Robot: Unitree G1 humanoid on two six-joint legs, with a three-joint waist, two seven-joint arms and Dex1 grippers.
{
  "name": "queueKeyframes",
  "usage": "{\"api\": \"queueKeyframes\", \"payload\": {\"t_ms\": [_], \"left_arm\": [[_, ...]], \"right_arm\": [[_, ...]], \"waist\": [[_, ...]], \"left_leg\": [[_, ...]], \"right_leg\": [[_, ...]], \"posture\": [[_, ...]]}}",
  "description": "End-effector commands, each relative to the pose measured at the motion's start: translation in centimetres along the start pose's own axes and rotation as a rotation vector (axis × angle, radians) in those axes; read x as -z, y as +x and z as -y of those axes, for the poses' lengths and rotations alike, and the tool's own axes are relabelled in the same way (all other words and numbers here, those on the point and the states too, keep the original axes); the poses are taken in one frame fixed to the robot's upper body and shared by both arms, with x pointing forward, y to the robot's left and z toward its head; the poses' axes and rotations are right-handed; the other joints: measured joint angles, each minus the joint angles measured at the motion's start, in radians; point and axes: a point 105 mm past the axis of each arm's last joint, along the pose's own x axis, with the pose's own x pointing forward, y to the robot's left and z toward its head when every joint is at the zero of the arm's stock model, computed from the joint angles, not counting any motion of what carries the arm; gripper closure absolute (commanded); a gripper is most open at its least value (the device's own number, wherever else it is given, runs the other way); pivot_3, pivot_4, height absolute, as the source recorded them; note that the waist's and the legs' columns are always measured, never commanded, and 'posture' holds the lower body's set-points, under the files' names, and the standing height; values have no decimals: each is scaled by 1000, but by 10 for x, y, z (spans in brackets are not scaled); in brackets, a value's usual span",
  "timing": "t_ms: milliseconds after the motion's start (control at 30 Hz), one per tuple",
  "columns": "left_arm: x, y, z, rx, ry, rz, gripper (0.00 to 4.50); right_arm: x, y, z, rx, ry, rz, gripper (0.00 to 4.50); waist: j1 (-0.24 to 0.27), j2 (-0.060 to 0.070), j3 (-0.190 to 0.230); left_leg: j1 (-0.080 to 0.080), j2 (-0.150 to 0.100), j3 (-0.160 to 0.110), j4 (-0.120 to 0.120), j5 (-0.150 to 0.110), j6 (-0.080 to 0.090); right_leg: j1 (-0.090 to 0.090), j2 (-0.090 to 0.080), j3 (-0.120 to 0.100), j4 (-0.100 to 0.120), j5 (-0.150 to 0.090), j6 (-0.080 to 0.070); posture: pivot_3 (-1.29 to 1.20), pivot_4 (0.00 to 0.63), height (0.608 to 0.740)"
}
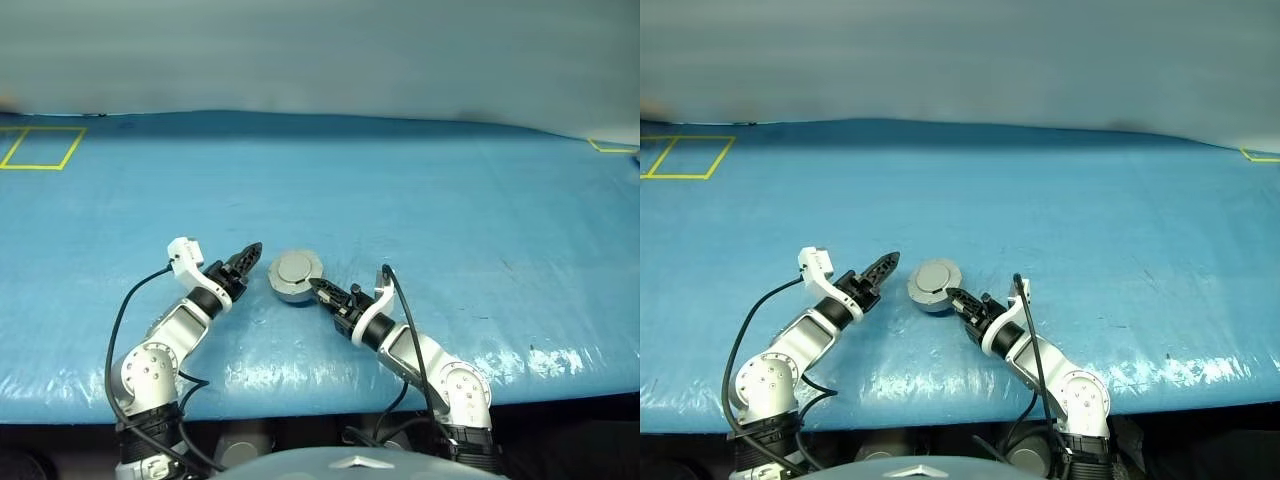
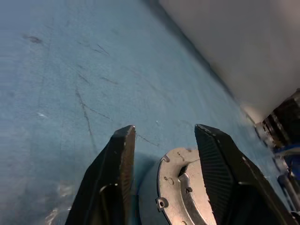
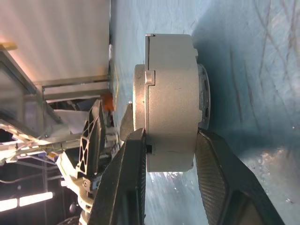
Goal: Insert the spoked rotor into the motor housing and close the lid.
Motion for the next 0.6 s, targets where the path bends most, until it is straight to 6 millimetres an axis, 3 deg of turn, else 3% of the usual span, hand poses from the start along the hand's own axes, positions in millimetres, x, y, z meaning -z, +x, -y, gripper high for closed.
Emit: {"api": "queueKeyframes", "payload": {"t_ms": [33,100,367,600], "left_arm": [[-5,-8,16,111,-197,67,600],[-5,-11,17,127,-284,89,5],[13,-9,24,172,-461,45,0],[23,-2,31,202,-494,5,0]], "right_arm": [[-1,3,-48,-207,23,32,3362],[-4,4,-52,-219,19,41,3362],[-12,12,-78,-299,-19,51,3362],[1,17,-98,-361,-44,-9,3362]], "waist": [[0,0,0],[1,-1,1],[2,-2,2],[4,-2,2]], "left_leg": [[0,0,0,0,0,0],[-1,0,0,0,-1,1],[-1,-1,0,2,0,1],[-1,-1,0,2,0,1]], "right_leg": [[0,0,0,0,1,2],[-1,0,0,-1,2,5],[0,0,0,0,3,4],[0,0,0,0,3,4]], "posture": [[0,150,740],[0,150,740],[0,150,740],[0,150,740]]}}
